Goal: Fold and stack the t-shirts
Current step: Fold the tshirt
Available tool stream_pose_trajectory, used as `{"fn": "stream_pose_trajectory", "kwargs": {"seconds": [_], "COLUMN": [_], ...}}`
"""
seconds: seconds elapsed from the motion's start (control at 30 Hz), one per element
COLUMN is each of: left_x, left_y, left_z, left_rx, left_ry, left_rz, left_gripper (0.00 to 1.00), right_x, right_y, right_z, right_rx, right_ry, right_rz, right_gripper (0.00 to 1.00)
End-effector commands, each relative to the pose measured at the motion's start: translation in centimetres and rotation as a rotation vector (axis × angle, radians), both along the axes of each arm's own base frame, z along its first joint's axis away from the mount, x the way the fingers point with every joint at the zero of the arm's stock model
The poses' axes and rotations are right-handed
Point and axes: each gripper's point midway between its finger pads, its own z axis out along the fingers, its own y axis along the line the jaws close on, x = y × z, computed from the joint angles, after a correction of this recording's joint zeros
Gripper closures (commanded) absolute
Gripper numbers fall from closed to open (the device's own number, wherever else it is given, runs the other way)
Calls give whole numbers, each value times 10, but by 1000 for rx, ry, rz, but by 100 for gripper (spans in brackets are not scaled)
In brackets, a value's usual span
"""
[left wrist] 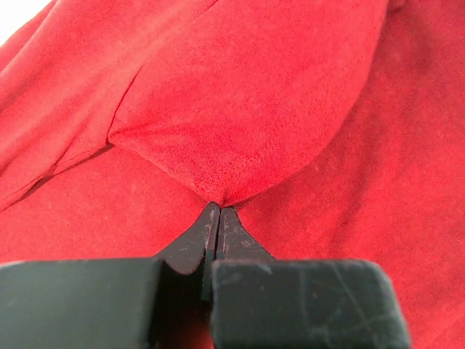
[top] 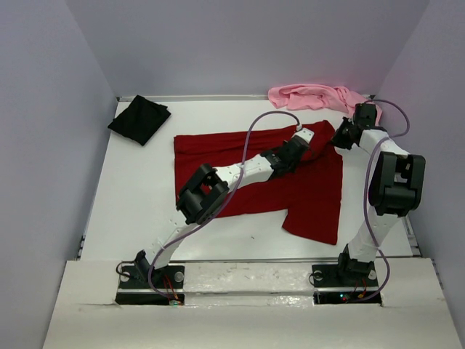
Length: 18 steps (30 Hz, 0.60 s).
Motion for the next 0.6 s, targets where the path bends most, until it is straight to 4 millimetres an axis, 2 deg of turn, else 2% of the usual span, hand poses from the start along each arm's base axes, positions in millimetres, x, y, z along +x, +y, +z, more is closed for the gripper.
{"fn": "stream_pose_trajectory", "kwargs": {"seconds": [0.0, 0.13, 0.57], "left_x": [-1, -3, -8], "left_y": [4, 3, 1], "left_z": [45, 44, 40], "left_rx": [-35, -36, -40], "left_ry": [-54, -47, -25], "left_rz": [9, 0, -20], "left_gripper": [97, 96, 95], "right_x": [8, 8, 10], "right_y": [-11, -9, -11], "right_z": [0, -15, -22], "right_rx": [-42, -31, -37], "right_ry": [25, 58, 77], "right_rz": [11, 17, 15], "right_gripper": [100, 100, 99]}}
